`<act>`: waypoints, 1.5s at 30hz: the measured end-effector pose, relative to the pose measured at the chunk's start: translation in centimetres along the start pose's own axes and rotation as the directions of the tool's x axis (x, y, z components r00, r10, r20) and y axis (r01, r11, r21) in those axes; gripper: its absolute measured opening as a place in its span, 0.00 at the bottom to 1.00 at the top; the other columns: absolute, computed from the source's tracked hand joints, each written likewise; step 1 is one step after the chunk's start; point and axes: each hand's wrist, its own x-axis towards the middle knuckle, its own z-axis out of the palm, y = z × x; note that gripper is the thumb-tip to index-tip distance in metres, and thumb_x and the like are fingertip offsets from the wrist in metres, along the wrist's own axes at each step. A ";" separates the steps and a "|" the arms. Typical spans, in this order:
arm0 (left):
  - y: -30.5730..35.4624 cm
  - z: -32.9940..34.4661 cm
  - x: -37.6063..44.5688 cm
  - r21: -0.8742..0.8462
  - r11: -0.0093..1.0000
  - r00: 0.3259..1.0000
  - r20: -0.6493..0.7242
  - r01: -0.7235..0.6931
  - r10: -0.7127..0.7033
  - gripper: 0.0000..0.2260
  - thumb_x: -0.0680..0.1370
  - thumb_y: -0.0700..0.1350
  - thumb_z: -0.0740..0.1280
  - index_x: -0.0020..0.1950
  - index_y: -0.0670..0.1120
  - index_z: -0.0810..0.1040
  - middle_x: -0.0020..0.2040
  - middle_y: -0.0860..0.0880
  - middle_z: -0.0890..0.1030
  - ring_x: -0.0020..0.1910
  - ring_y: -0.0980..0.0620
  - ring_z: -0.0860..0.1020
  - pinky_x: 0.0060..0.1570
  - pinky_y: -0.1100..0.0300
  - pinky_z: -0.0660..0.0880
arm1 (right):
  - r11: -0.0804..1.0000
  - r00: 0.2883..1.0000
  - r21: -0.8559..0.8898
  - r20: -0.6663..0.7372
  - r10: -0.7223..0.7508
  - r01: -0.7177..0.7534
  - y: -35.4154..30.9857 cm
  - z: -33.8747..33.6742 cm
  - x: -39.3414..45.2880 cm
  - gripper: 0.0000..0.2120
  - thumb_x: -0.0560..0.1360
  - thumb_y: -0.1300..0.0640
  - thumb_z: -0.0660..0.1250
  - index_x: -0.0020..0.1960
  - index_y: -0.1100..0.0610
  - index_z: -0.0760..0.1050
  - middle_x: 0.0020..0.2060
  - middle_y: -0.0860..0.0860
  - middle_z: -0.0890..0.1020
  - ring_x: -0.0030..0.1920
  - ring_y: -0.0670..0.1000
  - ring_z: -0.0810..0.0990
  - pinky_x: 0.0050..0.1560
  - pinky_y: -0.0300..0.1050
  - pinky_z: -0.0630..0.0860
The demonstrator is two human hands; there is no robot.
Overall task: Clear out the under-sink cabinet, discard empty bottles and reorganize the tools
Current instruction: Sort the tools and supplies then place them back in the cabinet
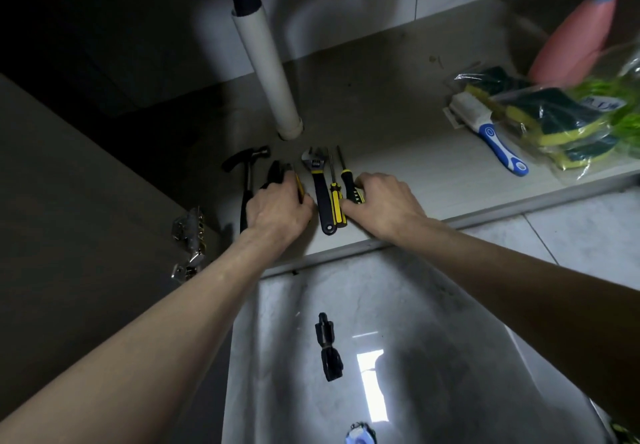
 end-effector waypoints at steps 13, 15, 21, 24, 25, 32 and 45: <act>3.0 -0.3 -0.6 -0.088 0.994 0.998 -0.029 0.059 -0.062 0.15 0.78 0.55 0.59 0.59 0.47 0.73 0.54 0.40 0.82 0.53 0.35 0.79 0.42 0.51 0.67 | 0.994 0.994 0.047 0.060 0.094 -0.096 0.5 -0.6 -1.6 0.21 0.74 0.39 0.65 0.57 0.55 0.77 0.43 0.53 0.79 0.49 0.60 0.78 0.45 0.48 0.73; 3.5 -0.5 -0.9 -0.123 0.991 0.998 -0.032 0.055 -0.059 0.14 0.78 0.55 0.59 0.57 0.48 0.74 0.53 0.40 0.82 0.52 0.35 0.79 0.41 0.52 0.67 | 0.989 0.992 0.087 0.066 0.112 -0.117 1.0 -1.5 -2.5 0.23 0.75 0.37 0.63 0.60 0.53 0.77 0.47 0.53 0.82 0.51 0.59 0.79 0.48 0.49 0.75; 8.3 -0.7 -5.7 -0.423 0.905 0.990 -0.144 -0.058 -0.004 0.06 0.75 0.54 0.60 0.47 0.54 0.72 0.40 0.53 0.78 0.45 0.42 0.79 0.37 0.55 0.67 | 0.963 0.992 0.241 0.058 0.114 -0.124 9.3 -6.0 -11.3 0.10 0.78 0.48 0.63 0.46 0.52 0.79 0.34 0.47 0.80 0.40 0.50 0.80 0.44 0.50 0.78; 12.6 0.9 -10.6 -0.577 0.804 0.988 -0.127 -0.145 0.087 0.03 0.77 0.52 0.61 0.48 0.54 0.73 0.43 0.55 0.79 0.42 0.49 0.78 0.39 0.52 0.75 | 0.956 0.968 0.164 0.101 0.228 -0.242 15.9 -8.0 -18.2 0.08 0.79 0.53 0.64 0.46 0.51 0.80 0.36 0.46 0.82 0.39 0.48 0.80 0.44 0.52 0.78; 14.2 1.7 -12.3 -0.612 0.776 0.989 -0.081 -0.149 0.125 0.03 0.78 0.51 0.61 0.47 0.55 0.73 0.42 0.56 0.79 0.40 0.52 0.78 0.39 0.51 0.77 | 0.951 0.954 0.098 0.095 0.283 -0.292 18.0 -8.6 -20.4 0.07 0.79 0.53 0.64 0.45 0.52 0.80 0.36 0.46 0.82 0.39 0.49 0.80 0.44 0.52 0.78; 25.0 9.1 -22.4 -0.598 0.798 0.895 0.316 -0.069 0.314 0.07 0.75 0.55 0.64 0.43 0.54 0.76 0.37 0.58 0.77 0.39 0.56 0.75 0.36 0.60 0.69 | 0.843 0.834 -0.111 0.123 0.538 -0.527 25.2 -10.2 -30.6 0.12 0.80 0.46 0.65 0.42 0.51 0.79 0.36 0.47 0.82 0.40 0.50 0.79 0.42 0.51 0.76; 30.6 15.0 -24.7 -0.443 0.894 0.825 0.476 -0.074 0.304 0.10 0.73 0.56 0.65 0.39 0.50 0.73 0.39 0.53 0.77 0.41 0.49 0.77 0.40 0.57 0.74 | 0.873 0.819 -0.239 0.310 0.483 -0.424 25.5 -8.2 -33.4 0.09 0.74 0.47 0.71 0.48 0.51 0.83 0.47 0.51 0.84 0.49 0.54 0.83 0.49 0.46 0.79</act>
